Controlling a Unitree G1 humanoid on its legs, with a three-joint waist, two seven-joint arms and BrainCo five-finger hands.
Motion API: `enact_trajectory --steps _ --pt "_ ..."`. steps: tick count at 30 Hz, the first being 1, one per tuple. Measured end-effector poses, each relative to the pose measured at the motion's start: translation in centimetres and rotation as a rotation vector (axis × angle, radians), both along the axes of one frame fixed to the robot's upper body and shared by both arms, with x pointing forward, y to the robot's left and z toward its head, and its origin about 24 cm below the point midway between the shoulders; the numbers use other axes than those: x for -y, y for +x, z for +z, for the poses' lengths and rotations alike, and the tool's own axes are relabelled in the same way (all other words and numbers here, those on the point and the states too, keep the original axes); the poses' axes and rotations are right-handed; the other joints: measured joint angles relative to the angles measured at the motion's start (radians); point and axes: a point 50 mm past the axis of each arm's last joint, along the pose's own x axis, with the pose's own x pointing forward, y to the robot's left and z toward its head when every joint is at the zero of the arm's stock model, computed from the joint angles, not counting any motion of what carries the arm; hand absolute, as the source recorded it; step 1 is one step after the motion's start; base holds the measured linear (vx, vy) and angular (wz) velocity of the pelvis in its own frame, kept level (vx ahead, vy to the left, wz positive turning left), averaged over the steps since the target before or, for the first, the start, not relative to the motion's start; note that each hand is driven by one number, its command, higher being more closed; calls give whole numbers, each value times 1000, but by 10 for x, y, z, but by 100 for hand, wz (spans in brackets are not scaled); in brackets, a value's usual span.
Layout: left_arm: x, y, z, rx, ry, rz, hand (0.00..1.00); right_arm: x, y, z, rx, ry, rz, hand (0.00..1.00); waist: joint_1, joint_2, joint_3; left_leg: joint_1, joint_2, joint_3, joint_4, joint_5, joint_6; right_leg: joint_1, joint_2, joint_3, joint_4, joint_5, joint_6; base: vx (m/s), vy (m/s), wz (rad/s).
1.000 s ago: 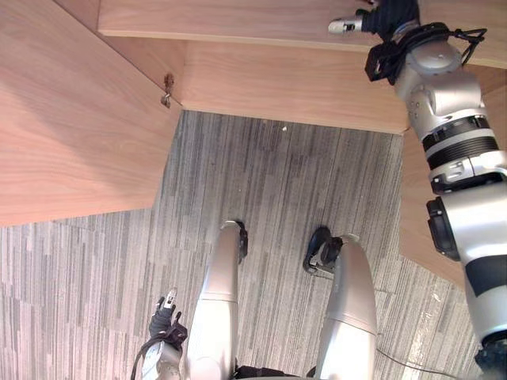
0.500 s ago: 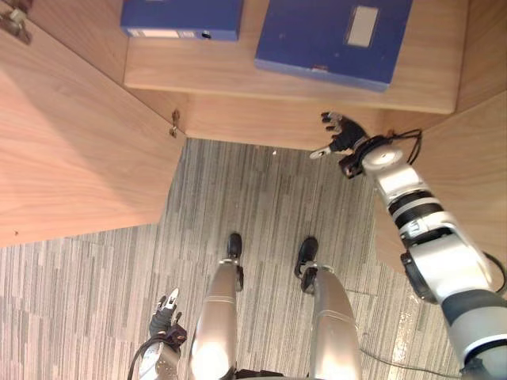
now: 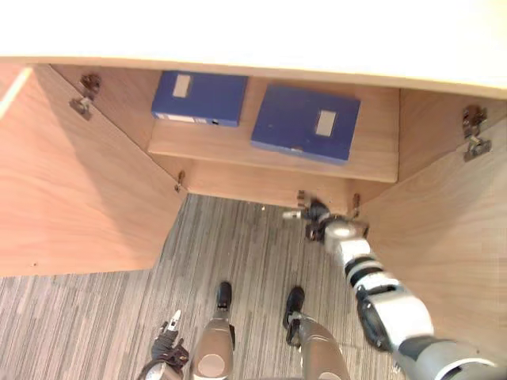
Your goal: Walk over to the cabinet, pick up the folder, carry it to the office cabinet, place the folder inside the office cabinet, then close the office cabinet door
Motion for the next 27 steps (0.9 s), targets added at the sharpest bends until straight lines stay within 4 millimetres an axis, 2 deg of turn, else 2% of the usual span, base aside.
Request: enact_trajectory --steps 3,5,6,7,8,9,11,12,13,14,15,18,22,24,25,27 --pt "-1 -1 0 -11 10 2 0 -8 -48 -53 -166 125 -104 0 -1 -4 -18 28 0 9 53 -15 -6 59 1 1 -18 -20 7 -8 -12 0" --pt "-1 -8 -4 -48 13 21 0 -13 -107 -101 -364 227 -242 0 -7 -5 -19 20 13 25 229 -76 21 148 13 1 -63 -33 0 -87 -30 -11" --pt "-1 -11 -5 -60 11 35 0 -11 -124 -111 -416 247 -286 0 -11 -6 -23 9 20 28 282 -83 36 184 23 -1 -105 -33 0 -42 -81 -31" --pt "1 -19 -9 -95 -1 58 0 -5 -152 -128 -503 274 -373 0 -1 7 -39 -14 62 46 359 -89 46 226 53 -18 -91 -47 0 91 -51 -38" --pt "-7 -24 -8 -104 18 90 0 -1 -172 -137 -554 277 -436 0 -16 -28 -46 -25 48 70 436 -124 59 223 10 -24 47 -107 1 150 -39 -27" --pt "-13 -24 -7 -106 37 101 0 6 -180 -140 -568 270 -473 0 -21 -33 -50 -31 48 68 467 -140 59 226 10 -22 42 -138 -15 99 19 -15" --pt "-11 -30 -10 -144 26 153 0 26 -184 -140 -543 271 -602 0 -29 -41 -78 -51 60 69 482 -155 79 226 12 -12 37 -130 -11 -4 44 -13" --pt "-11 -33 -11 -156 20 160 0 28 -190 -142 -556 272 -630 0 -30 -39 -86 -36 57 71 460 -168 80 228 12 -6 37 -130 -11 9 138 -10" --pt "-8 -44 -16 -212 4 179 0 30 -209 -149 -617 259 -688 0 -31 -30 -105 42 38 70 327 -207 61 229 9 7 37 -126 -3 8 101 -8" --pt "-8 -45 -17 -218 1 184 0 31 -210 -149 -616 254 -696 0 -31 -27 -109 60 35 69 293 -217 50 225 10 10 37 -124 0 -1 163 -16" --pt "-11 -49 -17 -230 1 226 0 28 -214 -150 -636 253 -709 0 -32 -48 -108 93 9 82 225 -202 51 218 -3 30 21 -114 15 -4 102 -13" --pt "-9 -58 -20 -268 -2 228 0 29 -219 -152 -658 229 -703 0 -36 -35 -136 117 -15 111 181 -185 64 274 -12 45 -103 -25 44 80 136 -14" --pt "-8 -68 -22 -303 -2 236 0 28 -226 -154 -684 211 -699 0 -43 -34 -185 162 -41 182 145 -199 76 285 -23 99 -155 3 62 142 136 -43" --pt "-8 -67 -22 -302 -2 232 0 29 -226 -154 -682 206 -697 0 -43 -31 -189 197 -52 217 128 -209 82 285 -36 122 -140 2 63 124 122 -54" --pt "-9 -65 -21 -294 2 226 0 29 -224 -153 -676 203 -693 0 -48 -32 -190 221 -65 230 118 -217 88 270 -49 140 -91 -20 80 107 159 -46" --pt "-9 -62 -21 -285 7 217 0 31 -221 -151 -660 199 -691 0 -57 -34 -191 256 -95 244 102 -226 98 216 -82 150 58 -78 86 80 142 -22"
